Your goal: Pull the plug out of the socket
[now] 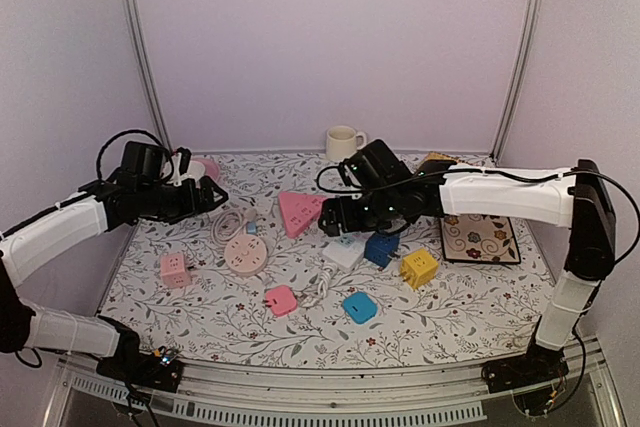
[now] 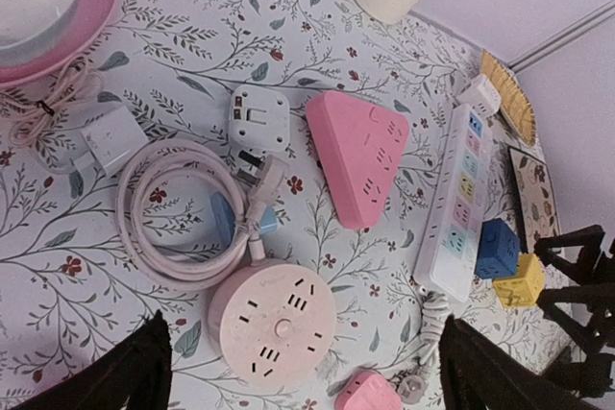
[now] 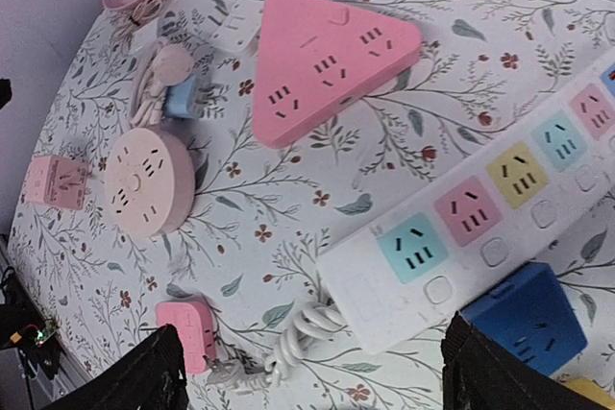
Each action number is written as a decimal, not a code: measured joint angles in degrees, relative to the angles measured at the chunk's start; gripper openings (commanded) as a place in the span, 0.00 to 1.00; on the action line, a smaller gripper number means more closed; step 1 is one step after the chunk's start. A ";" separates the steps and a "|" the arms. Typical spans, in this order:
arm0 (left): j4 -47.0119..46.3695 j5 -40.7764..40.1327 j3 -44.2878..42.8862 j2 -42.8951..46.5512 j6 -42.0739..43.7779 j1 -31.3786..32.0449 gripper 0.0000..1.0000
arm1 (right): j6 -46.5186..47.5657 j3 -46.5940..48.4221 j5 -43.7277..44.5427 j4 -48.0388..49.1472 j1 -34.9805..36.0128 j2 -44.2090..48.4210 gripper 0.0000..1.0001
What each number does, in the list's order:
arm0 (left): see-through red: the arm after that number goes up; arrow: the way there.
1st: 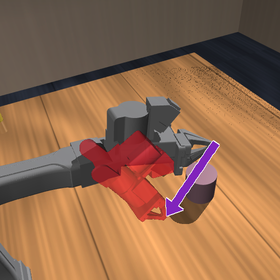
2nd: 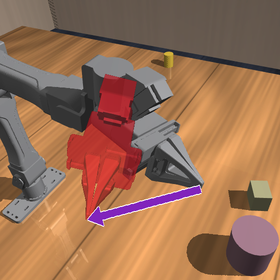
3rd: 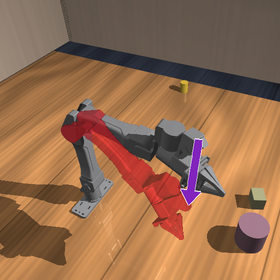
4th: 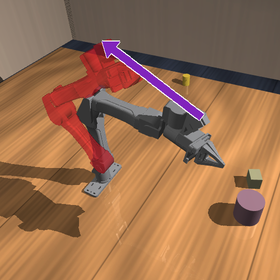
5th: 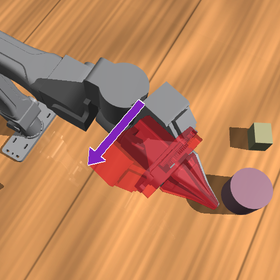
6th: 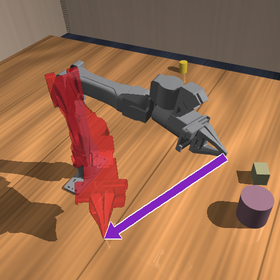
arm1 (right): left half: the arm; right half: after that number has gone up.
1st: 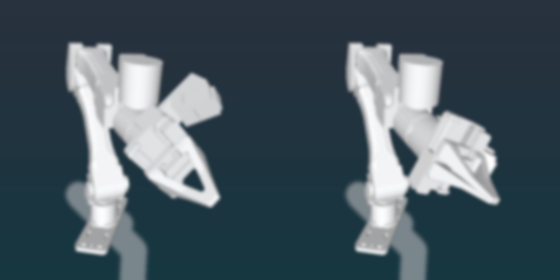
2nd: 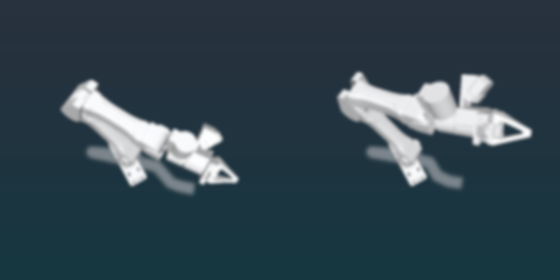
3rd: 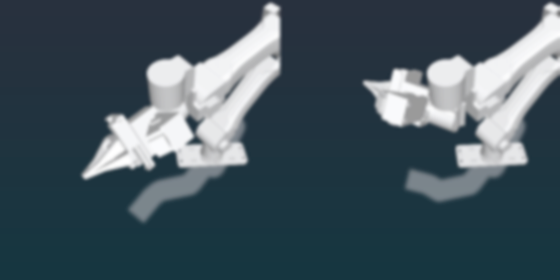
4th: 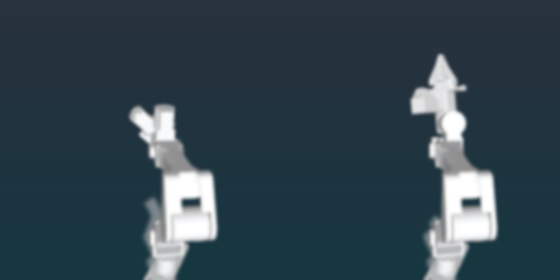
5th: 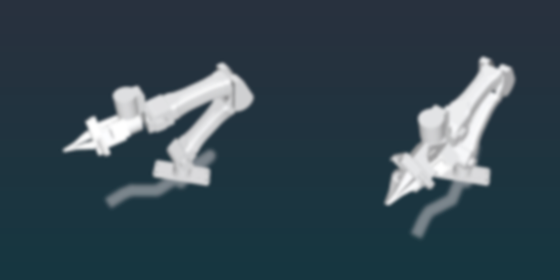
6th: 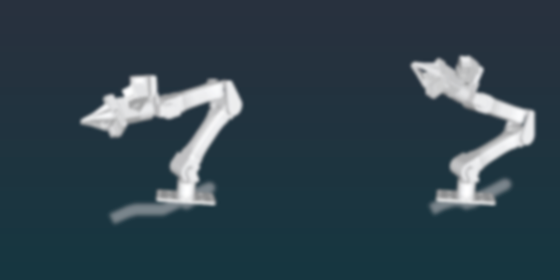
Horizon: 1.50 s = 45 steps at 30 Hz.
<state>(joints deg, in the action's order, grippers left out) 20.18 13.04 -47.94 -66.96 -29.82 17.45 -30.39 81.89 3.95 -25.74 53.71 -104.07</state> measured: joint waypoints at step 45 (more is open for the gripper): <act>-10.80 -22.27 5.88 2.49 4.15 -1.86 0.97 | 29.73 -68.46 6.36 92.24 -51.82 18.01 0.99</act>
<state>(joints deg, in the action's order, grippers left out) 9.39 -9.23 -42.06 -64.47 -25.67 15.59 -0.67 13.43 10.31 66.50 1.89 -86.06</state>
